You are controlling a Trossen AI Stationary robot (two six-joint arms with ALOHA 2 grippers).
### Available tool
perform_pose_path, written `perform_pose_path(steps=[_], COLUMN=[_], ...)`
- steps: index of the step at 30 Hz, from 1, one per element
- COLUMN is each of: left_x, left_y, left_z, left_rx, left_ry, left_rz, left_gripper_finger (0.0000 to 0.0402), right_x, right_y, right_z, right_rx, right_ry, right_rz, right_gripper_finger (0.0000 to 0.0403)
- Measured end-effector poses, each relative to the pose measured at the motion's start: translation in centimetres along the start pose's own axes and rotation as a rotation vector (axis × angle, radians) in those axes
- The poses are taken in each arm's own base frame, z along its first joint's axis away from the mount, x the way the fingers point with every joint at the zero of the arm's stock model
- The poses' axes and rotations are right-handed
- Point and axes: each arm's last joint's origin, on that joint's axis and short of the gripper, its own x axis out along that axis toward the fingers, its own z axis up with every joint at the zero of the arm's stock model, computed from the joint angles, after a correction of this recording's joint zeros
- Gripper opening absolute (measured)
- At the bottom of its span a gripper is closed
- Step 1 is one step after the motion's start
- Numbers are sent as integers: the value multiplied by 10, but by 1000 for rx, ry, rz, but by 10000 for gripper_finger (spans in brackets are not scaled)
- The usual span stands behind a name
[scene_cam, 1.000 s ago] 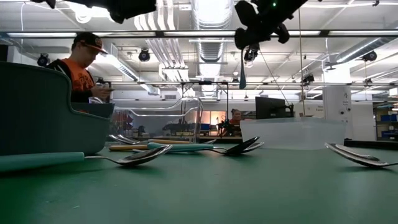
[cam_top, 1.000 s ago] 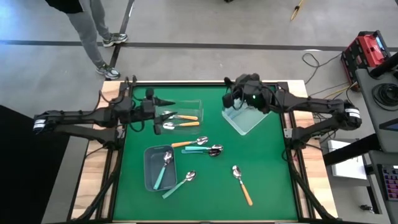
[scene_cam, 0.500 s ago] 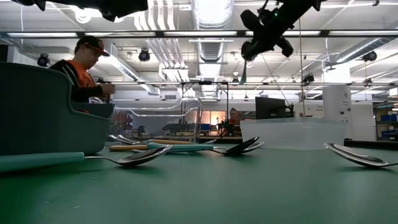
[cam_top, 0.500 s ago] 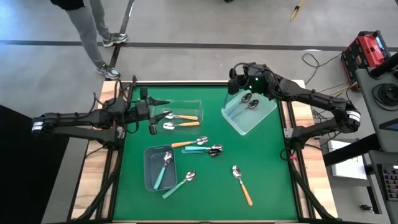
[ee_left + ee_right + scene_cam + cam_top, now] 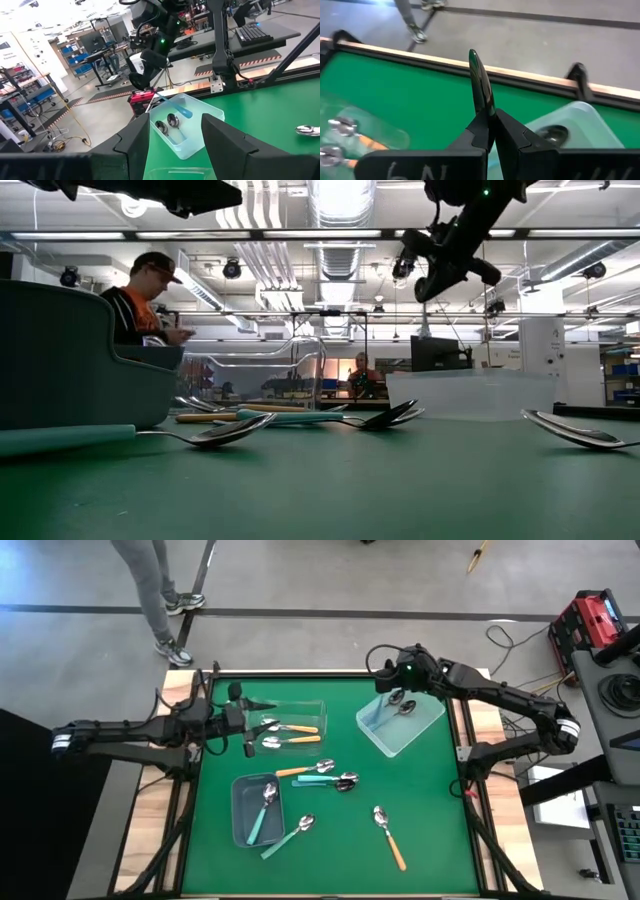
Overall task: Sort silverware by color (type)
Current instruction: Put the blue spoon into the white bin
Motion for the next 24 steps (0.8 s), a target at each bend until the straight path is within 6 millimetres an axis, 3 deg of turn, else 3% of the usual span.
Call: perform_pose_path(steps=[14,24], left_x=[0,-1], left_y=[0,0], left_z=[0,1], left_rx=[3,9], left_ry=[-3,-4], left_rz=[1,1], left_gripper_finger=[162,162], right_x=[24,31], right_y=[-33,-42], right_z=[-14,-30], right_rx=[5,22], right_ry=[72,22], right_rz=[-117,-34], right_gripper_finger=[9,9])
